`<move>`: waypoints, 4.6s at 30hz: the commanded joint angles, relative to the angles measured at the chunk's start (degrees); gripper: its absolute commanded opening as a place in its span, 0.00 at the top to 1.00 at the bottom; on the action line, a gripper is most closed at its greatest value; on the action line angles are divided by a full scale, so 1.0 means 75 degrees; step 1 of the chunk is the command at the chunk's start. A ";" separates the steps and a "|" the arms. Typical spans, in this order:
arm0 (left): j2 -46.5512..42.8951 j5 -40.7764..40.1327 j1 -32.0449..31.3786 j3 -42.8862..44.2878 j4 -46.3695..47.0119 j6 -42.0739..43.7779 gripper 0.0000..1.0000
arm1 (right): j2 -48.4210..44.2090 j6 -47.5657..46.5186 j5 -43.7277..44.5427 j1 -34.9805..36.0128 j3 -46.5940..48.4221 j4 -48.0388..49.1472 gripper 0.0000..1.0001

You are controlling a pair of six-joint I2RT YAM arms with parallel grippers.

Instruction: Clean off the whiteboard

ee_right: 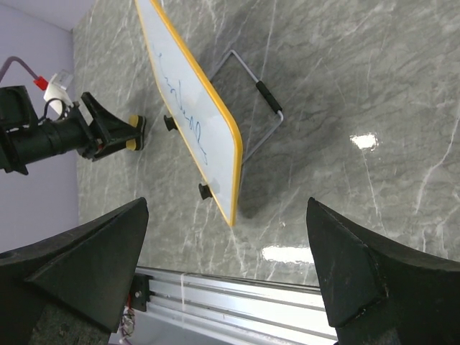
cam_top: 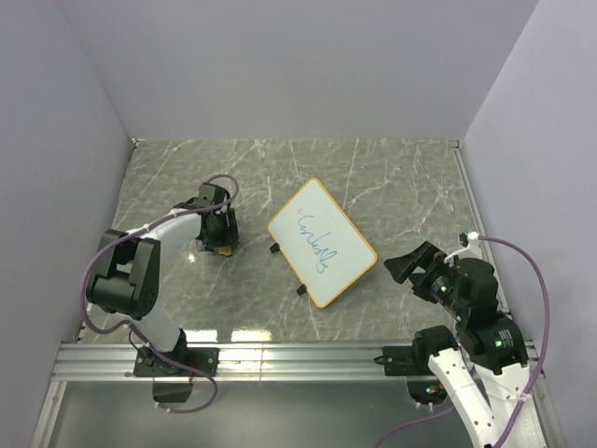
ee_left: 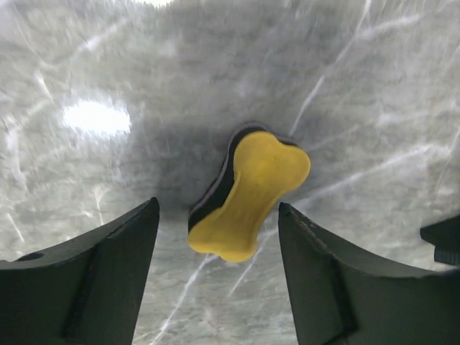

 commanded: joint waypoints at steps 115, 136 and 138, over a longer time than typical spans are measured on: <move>0.0182 0.0265 -0.4823 -0.0359 0.1384 -0.2604 1.00 | 0.5473 -0.1849 -0.2696 0.0058 0.0192 0.3540 1.00; 0.1072 0.0043 -0.5608 0.3416 -0.0069 -0.2159 1.00 | 0.5438 -0.2060 -0.2813 0.0046 -0.0100 0.3645 1.00; 0.0875 -0.0016 -0.5514 0.3076 0.0176 -0.2240 1.00 | 0.5402 -0.2107 -0.2778 0.0058 -0.0112 0.3575 1.00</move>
